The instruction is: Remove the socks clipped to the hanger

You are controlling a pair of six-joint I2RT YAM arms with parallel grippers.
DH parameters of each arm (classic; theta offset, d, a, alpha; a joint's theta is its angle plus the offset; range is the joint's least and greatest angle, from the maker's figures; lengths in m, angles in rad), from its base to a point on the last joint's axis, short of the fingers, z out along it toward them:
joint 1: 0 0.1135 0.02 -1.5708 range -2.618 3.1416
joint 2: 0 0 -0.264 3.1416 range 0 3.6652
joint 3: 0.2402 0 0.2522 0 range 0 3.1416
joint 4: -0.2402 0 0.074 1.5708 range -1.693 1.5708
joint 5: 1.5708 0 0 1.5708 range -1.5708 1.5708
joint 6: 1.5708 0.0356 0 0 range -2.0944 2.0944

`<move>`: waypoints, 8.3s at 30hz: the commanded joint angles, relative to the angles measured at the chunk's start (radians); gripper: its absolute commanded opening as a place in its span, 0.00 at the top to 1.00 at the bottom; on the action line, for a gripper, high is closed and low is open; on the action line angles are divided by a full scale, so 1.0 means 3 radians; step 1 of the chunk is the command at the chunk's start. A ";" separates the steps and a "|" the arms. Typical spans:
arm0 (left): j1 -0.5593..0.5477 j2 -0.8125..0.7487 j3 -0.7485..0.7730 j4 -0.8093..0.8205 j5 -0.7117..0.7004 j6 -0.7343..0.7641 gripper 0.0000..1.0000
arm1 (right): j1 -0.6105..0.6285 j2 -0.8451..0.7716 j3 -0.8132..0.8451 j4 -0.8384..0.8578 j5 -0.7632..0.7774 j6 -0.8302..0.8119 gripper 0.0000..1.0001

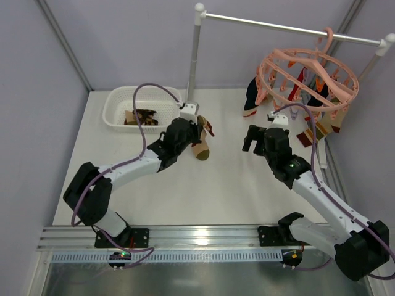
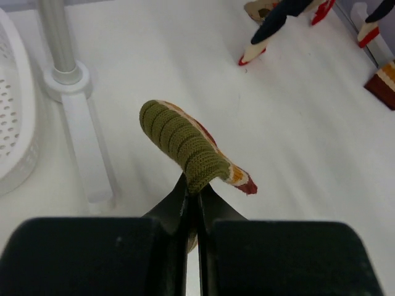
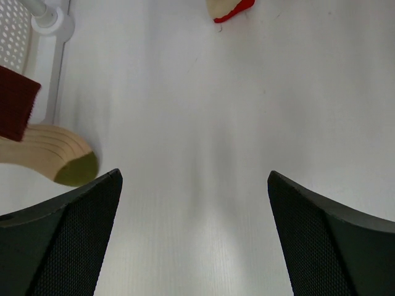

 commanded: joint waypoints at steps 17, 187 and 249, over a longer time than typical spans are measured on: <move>0.1216 -0.0283 0.1021 -0.0895 0.0325 0.0001 1.00 | -0.0238 0.0545 -0.0572 0.1058 -0.0821 0.0171 0.01; -0.1442 0.0449 0.1339 -0.0154 -0.0329 0.0927 1.00 | 0.0125 0.0090 0.1872 -0.0849 -0.0213 0.0196 0.02; -0.1856 0.0341 0.1288 -0.0251 -0.0647 0.1162 1.00 | 0.0130 0.0678 0.2158 -0.1115 0.1239 -0.0039 0.47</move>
